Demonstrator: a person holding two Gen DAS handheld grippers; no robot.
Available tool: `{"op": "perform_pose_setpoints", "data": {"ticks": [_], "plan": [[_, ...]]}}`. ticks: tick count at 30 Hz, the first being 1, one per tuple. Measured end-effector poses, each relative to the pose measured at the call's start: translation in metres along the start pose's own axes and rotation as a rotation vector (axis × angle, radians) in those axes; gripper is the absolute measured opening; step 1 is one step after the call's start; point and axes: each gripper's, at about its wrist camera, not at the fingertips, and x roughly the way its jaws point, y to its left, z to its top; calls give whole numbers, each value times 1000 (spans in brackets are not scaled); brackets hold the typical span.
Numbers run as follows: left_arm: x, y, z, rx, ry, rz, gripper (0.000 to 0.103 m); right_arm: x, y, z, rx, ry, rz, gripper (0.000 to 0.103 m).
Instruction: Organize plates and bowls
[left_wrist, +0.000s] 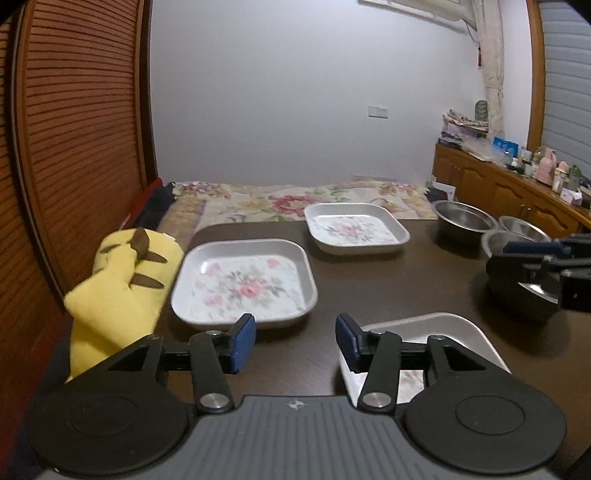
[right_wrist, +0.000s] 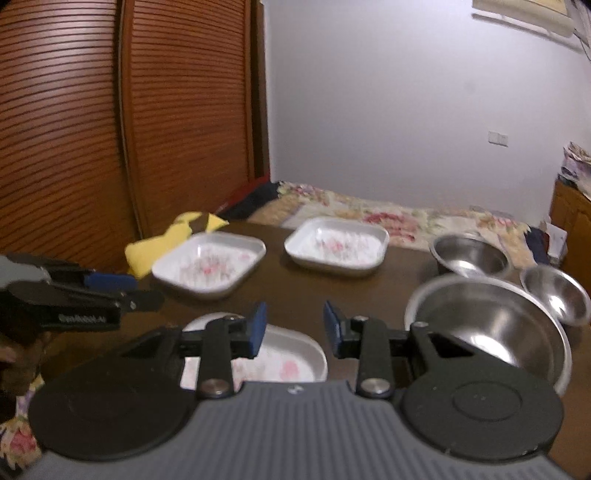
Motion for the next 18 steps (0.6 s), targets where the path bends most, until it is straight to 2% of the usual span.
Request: {"op": "perform_pose_setpoints", "data": {"ticks": [16, 18], "plan": [[52, 50, 21, -4, 36, 28, 59, 72, 35, 36, -23, 58, 89, 42], [57, 57, 24, -9, 36, 32, 60, 81, 37, 38, -24, 71, 97, 46]]}}
